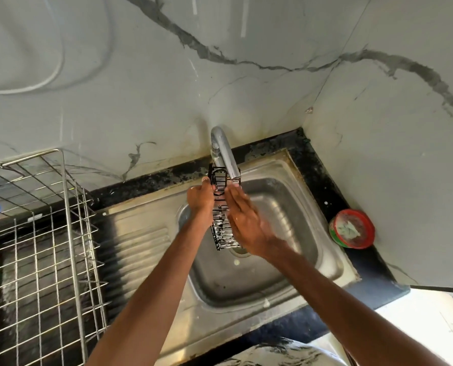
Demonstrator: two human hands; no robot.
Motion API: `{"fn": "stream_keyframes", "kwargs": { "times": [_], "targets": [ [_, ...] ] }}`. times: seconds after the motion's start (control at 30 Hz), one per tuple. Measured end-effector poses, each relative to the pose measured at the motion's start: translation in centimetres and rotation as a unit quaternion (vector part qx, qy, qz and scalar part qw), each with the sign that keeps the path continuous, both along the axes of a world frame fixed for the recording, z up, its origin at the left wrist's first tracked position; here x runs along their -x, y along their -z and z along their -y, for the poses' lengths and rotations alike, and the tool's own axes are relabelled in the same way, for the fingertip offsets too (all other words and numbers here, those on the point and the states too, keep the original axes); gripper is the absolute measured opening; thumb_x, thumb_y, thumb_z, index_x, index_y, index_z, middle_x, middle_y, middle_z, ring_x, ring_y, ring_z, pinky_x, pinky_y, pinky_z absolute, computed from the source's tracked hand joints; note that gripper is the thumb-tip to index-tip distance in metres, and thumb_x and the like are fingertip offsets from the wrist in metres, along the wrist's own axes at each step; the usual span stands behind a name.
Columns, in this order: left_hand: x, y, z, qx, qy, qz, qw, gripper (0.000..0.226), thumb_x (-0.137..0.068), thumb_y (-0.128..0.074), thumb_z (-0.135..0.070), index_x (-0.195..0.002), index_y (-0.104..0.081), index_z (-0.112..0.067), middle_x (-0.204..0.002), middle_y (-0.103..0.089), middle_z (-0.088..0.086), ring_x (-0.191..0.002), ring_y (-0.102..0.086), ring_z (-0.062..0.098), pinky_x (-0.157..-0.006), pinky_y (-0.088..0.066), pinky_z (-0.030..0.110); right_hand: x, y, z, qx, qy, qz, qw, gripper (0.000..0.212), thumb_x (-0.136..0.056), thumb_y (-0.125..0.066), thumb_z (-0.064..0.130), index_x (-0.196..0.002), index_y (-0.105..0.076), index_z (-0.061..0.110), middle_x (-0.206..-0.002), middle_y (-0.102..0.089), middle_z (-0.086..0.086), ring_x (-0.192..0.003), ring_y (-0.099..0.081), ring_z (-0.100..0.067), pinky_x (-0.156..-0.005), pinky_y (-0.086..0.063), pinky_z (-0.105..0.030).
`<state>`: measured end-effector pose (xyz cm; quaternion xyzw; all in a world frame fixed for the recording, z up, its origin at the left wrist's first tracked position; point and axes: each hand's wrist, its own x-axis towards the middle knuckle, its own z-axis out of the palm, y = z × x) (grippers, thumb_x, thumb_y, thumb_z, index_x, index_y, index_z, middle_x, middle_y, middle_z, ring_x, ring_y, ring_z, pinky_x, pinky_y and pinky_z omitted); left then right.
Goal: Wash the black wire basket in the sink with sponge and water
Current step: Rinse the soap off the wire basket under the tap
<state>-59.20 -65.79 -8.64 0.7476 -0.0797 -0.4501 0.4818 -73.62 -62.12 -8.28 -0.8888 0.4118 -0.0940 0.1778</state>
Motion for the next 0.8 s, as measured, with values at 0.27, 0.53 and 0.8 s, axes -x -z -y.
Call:
{"fn": "stream_keyframes", "kwargs": {
  "times": [0.27,0.53,0.8],
  "targets": [
    [-0.7,-0.2,1.0,0.013,0.111,0.03,0.993,0.026,-0.104,-0.057,-0.024,-0.085,-0.066,-0.008,-0.082,-0.071,0.016,-0.06,-0.069,0.019,-0.048,-0.059,0.033,3.0,0.2,1.2,-0.105,-0.042,0.111,0.987,0.056,-0.108,-0.035,0.023,-0.16,-0.017,0.013,-0.167,-0.016,-0.003,-0.153,-0.022,-0.019,-0.123,-0.028,-0.042],
    [-0.8,-1.4,2.6,-0.004,0.385,0.104,0.917,0.026,-0.105,-0.059,-0.019,-0.081,-0.065,-0.01,-0.079,-0.067,0.013,-0.062,-0.068,0.023,-0.06,-0.062,0.036,3.0,-1.8,9.3,-0.198,0.061,0.169,0.964,0.062,-0.092,-0.074,0.024,-0.148,-0.048,0.015,-0.153,-0.048,-0.006,-0.137,-0.048,-0.018,-0.115,-0.039,-0.035],
    [-3.2,-0.9,2.8,0.024,0.499,0.15,0.853,0.045,-0.1,-0.062,-0.046,-0.067,-0.067,-0.015,-0.054,-0.065,-0.004,-0.044,-0.064,0.01,-0.055,-0.055,0.02,2.3,-3.8,13.2,-0.221,-0.028,-0.08,0.971,0.027,-0.09,-0.072,0.042,-0.102,-0.075,0.018,-0.098,-0.073,0.001,-0.089,-0.064,-0.01,-0.082,-0.044,-0.03]
  ]
}}
